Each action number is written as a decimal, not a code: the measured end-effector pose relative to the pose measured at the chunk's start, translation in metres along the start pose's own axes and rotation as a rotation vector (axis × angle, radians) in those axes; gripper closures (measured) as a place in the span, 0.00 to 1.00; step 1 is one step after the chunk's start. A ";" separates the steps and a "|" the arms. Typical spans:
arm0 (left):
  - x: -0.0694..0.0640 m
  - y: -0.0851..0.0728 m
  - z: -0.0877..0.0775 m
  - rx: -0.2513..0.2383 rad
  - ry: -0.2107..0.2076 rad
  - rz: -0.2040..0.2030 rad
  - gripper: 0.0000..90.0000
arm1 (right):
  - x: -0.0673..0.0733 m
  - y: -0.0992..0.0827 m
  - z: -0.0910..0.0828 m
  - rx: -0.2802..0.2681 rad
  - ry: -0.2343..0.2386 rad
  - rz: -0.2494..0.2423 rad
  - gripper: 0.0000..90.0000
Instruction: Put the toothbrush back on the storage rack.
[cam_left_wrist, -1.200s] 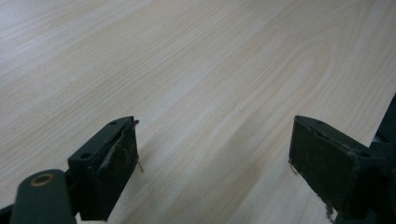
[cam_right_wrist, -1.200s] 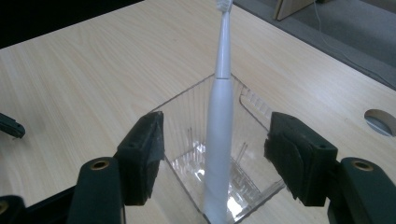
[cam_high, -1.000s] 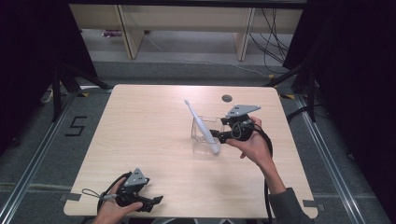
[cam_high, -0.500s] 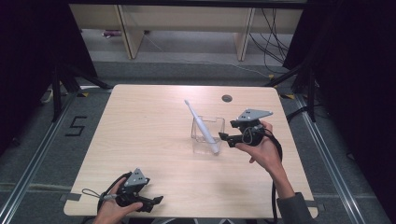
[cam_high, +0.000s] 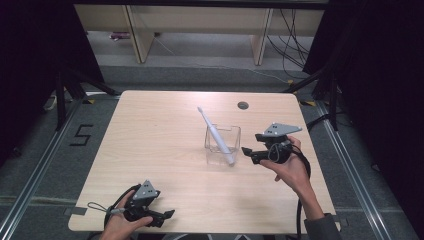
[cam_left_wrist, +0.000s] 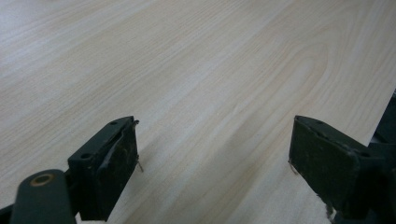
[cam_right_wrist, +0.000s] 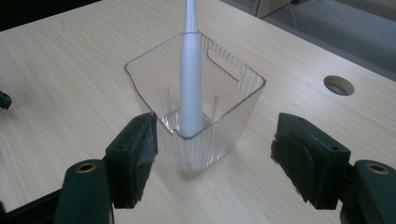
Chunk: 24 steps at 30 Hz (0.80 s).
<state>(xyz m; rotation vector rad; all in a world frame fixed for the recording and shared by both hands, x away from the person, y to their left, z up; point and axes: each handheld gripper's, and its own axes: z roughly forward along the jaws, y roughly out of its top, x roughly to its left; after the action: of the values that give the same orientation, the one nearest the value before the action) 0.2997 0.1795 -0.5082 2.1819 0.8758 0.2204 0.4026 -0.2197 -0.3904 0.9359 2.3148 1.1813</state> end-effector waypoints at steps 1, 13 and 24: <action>0.000 0.000 0.000 0.002 0.000 0.002 0.17 | 0.001 -0.001 -0.001 0.006 -0.002 0.012 0.34; 0.000 0.000 0.000 -0.002 -0.001 0.001 0.17 | 0.002 -0.014 -0.006 -0.001 -0.001 0.010 0.29; 0.000 0.000 0.000 -0.004 0.002 0.003 0.16 | 0.008 -0.030 -0.010 -0.015 0.027 0.045 0.24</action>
<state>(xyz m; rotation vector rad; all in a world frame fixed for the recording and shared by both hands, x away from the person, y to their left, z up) 0.2996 0.1797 -0.5078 2.1799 0.8721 0.2258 0.3792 -0.2320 -0.4094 0.9768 2.3137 1.2353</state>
